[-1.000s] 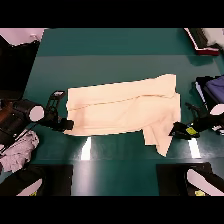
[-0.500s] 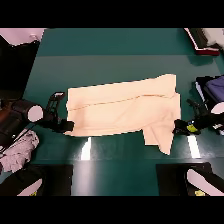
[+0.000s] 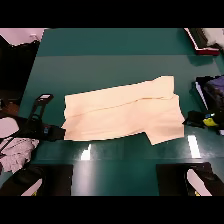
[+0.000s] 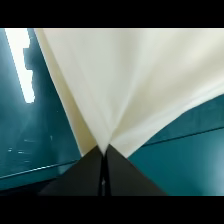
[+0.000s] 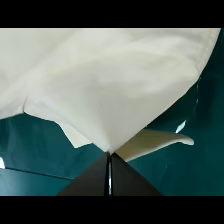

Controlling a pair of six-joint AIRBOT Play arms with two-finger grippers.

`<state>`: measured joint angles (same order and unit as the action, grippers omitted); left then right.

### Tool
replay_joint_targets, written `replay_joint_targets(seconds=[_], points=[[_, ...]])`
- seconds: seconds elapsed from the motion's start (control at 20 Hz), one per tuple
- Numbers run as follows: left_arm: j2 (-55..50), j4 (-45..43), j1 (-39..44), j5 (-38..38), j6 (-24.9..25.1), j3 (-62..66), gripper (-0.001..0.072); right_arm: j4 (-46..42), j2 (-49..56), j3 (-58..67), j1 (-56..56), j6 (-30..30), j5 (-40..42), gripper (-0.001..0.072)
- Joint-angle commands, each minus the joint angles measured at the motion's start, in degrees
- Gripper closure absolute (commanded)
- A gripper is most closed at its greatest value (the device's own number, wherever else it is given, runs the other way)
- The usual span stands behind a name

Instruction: Fold the shirts.

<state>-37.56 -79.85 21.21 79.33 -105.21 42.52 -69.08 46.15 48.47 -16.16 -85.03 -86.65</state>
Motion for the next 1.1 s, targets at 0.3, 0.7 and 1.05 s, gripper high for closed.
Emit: replay_joint_targets(seconds=[0.3, 0.7, 1.05], points=[[2.14, -10.25, -0.02, -18.03, -6.45, -0.02, 0.0680, -0.22, 12.55, 14.45, 9.20, 1.57, 15.06, 0.0688], [-7.80, -19.15, -3.13, -26.77, -11.91, -0.15, 0.0680, -0.72, 31.19, 30.01, 11.96, 1.51, 21.70, 0.0688], [-15.43, -19.21, -6.25, -38.62, -14.84, 0.07, 0.0680, -1.57, 39.30, 36.52, 12.00, 1.51, 25.42, 0.0688]])
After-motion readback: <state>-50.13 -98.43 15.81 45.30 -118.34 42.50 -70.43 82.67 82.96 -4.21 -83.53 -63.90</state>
